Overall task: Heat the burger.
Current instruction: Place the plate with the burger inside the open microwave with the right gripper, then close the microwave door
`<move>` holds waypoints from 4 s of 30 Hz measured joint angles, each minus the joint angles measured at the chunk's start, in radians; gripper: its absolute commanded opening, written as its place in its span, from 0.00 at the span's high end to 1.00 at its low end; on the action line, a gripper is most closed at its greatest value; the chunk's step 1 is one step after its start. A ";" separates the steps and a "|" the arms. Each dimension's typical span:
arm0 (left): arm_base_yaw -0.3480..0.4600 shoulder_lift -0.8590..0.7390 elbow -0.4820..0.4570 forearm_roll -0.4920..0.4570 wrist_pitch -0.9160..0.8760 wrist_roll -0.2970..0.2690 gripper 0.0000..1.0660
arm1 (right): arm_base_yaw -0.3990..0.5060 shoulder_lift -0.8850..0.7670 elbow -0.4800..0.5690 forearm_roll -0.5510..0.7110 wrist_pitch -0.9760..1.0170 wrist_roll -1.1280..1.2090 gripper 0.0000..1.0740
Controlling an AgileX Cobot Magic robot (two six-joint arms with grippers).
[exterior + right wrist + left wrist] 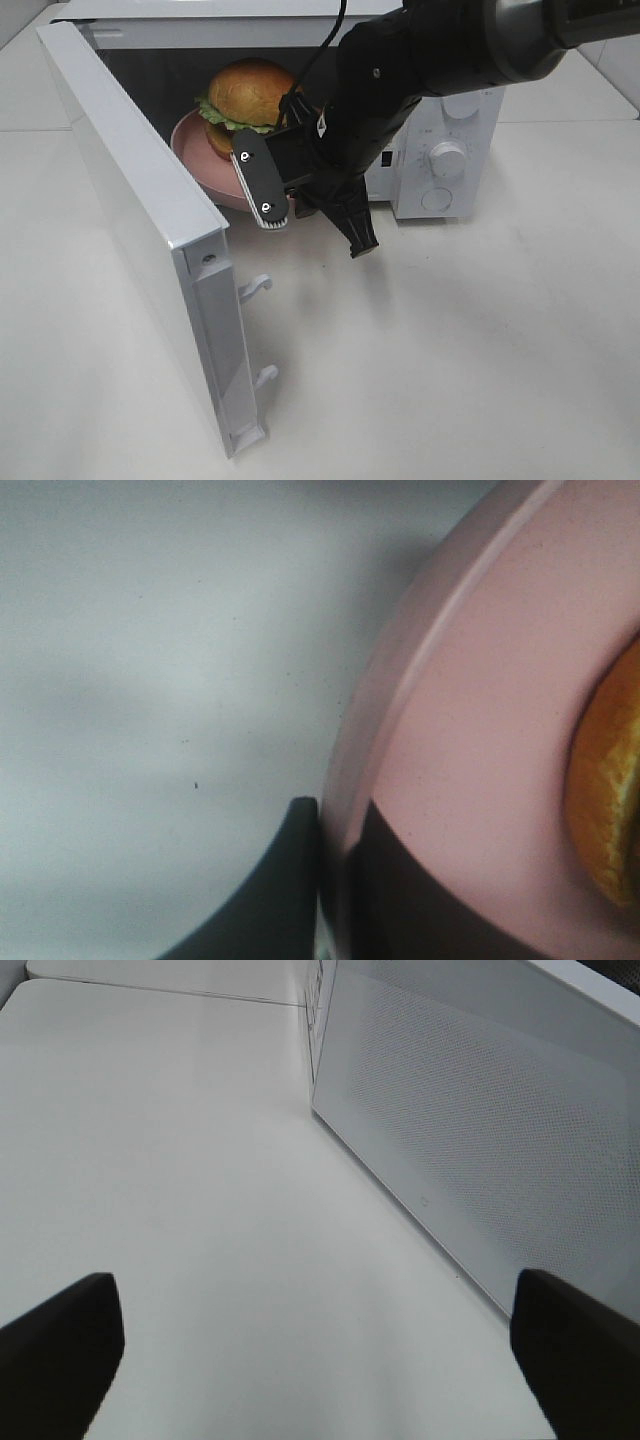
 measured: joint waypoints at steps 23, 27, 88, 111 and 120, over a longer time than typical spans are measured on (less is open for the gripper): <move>0.000 0.000 0.000 0.000 0.000 0.000 0.08 | 0.000 0.144 -0.226 -0.040 0.116 0.189 1.00; 0.000 0.000 0.000 0.000 0.000 0.000 0.08 | 0.000 0.168 -0.256 -0.056 0.124 0.227 1.00; 0.000 0.000 0.000 0.000 0.000 0.000 0.08 | 0.031 0.076 -0.107 -0.144 -0.062 0.460 0.27; 0.000 0.000 0.000 0.000 0.000 0.000 0.08 | -0.021 -0.213 0.142 -0.144 -0.142 0.766 0.28; 0.000 0.000 0.000 0.000 0.000 0.000 0.08 | -0.024 -0.379 0.232 -0.143 -0.034 1.036 0.21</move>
